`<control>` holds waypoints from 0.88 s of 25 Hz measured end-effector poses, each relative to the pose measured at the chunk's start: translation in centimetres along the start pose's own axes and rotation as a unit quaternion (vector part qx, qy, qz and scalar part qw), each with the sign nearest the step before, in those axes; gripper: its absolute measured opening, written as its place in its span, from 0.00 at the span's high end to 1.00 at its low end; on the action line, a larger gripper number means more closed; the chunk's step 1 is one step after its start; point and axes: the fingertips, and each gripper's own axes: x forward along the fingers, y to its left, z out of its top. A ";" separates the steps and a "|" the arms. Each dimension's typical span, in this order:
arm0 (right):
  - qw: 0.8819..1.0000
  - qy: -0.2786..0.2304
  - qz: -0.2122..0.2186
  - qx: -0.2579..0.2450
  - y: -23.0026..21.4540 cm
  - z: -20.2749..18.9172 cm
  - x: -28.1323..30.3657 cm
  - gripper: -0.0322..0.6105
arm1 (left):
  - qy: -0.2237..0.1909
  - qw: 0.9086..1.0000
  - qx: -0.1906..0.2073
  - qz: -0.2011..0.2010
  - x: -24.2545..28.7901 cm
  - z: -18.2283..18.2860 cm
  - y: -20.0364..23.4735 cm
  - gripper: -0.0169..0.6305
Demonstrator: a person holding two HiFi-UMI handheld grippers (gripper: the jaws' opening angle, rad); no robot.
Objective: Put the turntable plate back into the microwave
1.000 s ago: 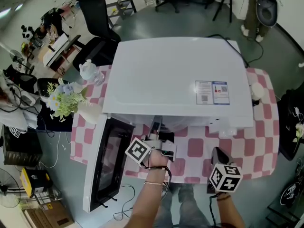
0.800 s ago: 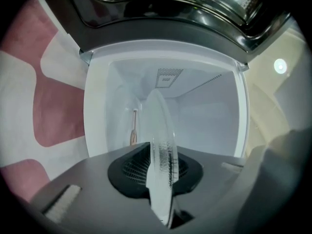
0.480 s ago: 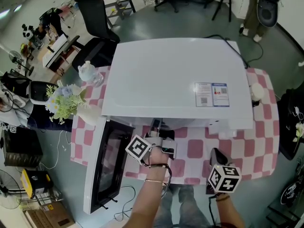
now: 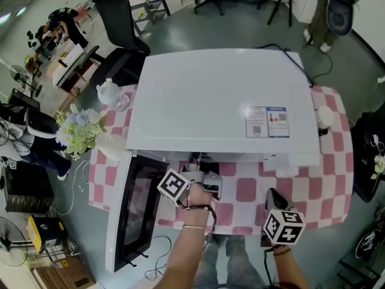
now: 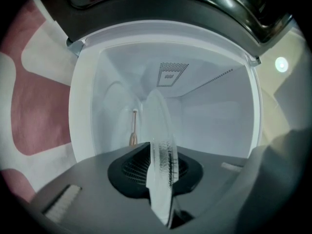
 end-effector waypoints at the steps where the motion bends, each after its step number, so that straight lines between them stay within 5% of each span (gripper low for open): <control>1: 1.000 0.000 0.000 0.000 0.0 0.0 0.0 0.94 | 0.000 1.000 0.000 0.000 0.1 0.0 0.0 0.92; 14: 1.000 0.006 0.011 0.008 0.3 -0.1 0.2 0.94 | -0.010 1.000 -0.018 0.016 1.4 0.5 -0.3 0.92; 22: 1.000 0.007 0.015 0.007 0.5 -0.1 0.1 0.94 | 0.024 0.996 0.037 0.073 1.8 -0.5 0.0 0.95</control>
